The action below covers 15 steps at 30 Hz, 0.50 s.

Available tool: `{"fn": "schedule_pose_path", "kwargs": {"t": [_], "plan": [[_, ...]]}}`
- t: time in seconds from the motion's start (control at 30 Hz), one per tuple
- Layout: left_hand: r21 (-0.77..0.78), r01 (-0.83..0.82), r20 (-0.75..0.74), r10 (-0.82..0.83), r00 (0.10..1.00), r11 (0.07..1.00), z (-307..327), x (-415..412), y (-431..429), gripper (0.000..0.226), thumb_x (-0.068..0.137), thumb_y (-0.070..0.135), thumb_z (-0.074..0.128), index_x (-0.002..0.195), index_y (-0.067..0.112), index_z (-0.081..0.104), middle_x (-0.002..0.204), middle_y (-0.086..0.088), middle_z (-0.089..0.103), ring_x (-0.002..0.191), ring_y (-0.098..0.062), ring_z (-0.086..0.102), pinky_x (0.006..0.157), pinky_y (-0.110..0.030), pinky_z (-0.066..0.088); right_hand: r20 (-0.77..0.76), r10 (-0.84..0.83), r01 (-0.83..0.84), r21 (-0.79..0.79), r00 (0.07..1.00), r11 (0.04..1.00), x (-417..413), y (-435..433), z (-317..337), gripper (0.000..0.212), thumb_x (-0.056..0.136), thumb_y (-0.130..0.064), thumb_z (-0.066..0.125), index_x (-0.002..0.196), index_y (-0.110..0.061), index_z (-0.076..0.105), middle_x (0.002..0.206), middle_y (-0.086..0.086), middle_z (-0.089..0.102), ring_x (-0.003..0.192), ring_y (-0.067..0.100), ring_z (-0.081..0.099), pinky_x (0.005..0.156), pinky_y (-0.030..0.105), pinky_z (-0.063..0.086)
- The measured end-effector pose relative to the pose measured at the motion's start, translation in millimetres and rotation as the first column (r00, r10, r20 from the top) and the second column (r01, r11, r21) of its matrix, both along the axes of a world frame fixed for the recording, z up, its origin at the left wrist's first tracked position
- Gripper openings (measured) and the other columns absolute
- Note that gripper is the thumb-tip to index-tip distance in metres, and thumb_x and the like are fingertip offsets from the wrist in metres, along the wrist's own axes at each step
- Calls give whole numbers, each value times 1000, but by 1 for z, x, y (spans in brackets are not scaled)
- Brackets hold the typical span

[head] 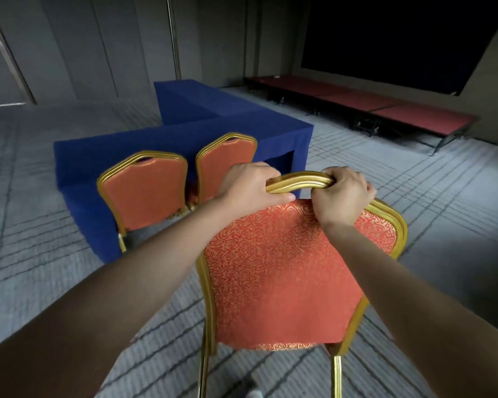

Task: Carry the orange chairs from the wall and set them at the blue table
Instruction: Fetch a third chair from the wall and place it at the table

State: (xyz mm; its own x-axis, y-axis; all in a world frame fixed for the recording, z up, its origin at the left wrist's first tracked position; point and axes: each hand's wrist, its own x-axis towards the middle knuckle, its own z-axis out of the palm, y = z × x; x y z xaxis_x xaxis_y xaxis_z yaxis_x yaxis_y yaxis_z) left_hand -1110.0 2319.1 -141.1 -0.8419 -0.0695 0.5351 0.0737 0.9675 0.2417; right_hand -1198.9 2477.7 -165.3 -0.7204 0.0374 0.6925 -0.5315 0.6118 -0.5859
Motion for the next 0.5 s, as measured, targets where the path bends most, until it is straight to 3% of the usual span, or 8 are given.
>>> {"fn": "schedule_pose_path", "kwargs": {"t": [0.13,0.27,0.5], "plan": [[-1,3,30,-3,1000,1000,3,-149,-20,44,73,67,64,69,24,62,68,8,55,64,-8,53,54,-26,37,27,4,-3,-29,1000,1000,-140,-18,4,27,67,-26,53,82,-19,74,88,-3,70,90,23,56,83,29,20],[9,2,47,-3,999,1000,4,-282,-33,43,72,67,65,75,24,67,77,8,62,70,-10,58,62,-34,46,28,-14,15,-38,1000,999,-275,-34,2,20,67,-17,59,80,-19,74,85,-2,71,89,24,58,81,26,17],[-6,-102,42,102,994,995,-12,-499,-79,44,73,71,61,78,27,67,78,9,61,71,-7,56,61,-31,43,54,79,-79,3,995,997,-502,-85,-7,19,69,-10,63,81,-21,74,86,-3,71,91,23,57,84,29,20]]}}
